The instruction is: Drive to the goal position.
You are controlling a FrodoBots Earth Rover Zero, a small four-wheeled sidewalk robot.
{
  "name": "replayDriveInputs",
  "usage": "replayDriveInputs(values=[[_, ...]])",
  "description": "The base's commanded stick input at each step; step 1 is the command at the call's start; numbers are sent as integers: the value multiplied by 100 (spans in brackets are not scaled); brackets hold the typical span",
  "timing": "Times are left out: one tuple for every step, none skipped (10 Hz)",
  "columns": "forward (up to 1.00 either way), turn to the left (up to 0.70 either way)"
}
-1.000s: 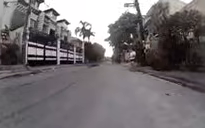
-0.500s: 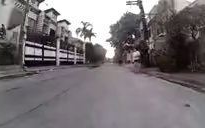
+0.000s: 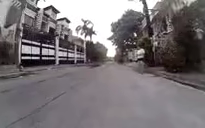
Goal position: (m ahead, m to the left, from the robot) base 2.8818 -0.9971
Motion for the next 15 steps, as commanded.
replayDriveInputs(values=[[100, -22], [100, -40], [100, -40], [100, -40], [100, -40], [100, -40], [100, -40], [100, -40], [100, -40], [100, -24], [100, -12], [100, 0], [100, 0], [100, 0], [100, 0]])
